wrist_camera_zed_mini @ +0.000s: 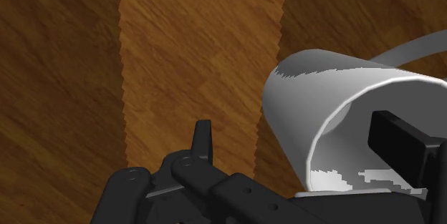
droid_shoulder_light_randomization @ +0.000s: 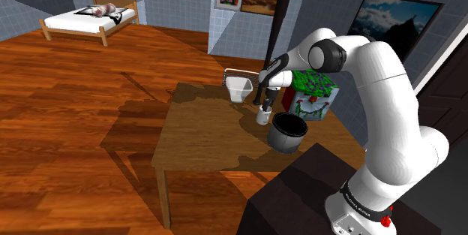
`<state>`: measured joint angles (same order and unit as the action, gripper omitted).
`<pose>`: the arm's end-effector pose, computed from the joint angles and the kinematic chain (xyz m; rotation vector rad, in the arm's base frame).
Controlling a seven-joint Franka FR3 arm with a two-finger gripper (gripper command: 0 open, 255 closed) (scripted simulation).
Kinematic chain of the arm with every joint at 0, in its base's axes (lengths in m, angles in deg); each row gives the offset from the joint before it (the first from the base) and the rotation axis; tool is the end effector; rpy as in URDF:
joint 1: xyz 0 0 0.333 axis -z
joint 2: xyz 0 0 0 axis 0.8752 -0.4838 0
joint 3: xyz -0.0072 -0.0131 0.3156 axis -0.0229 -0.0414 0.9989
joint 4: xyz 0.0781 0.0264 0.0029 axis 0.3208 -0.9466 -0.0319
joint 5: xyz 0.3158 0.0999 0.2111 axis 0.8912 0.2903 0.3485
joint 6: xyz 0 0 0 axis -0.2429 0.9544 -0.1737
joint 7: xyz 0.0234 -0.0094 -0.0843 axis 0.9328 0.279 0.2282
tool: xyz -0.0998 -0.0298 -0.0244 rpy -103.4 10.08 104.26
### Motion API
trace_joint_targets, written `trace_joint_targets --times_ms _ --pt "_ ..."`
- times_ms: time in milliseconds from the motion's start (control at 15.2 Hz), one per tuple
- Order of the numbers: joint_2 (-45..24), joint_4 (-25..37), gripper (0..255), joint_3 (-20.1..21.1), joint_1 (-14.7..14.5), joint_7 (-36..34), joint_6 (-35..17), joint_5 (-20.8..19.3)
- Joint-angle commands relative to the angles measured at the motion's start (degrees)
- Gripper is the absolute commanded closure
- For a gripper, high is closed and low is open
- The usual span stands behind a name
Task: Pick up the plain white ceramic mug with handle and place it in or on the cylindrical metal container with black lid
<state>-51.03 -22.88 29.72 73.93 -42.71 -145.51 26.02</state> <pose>0.6124 -0.2755 0.1227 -3.0946 -0.4155 0.0806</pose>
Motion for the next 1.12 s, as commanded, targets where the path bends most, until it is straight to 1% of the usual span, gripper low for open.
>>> trace_joint_targets --times_ms 0,594,1056 --pt "0.0 0.0 255 0.0 0.0 0.0 0.0 0.0" --pt "-0.01 0.01 255 0.0 0.0 0.0 0.0 0.0" --pt "4.28 -1.45 255 -0.89 -0.68 -0.4 2.84 -0.82"
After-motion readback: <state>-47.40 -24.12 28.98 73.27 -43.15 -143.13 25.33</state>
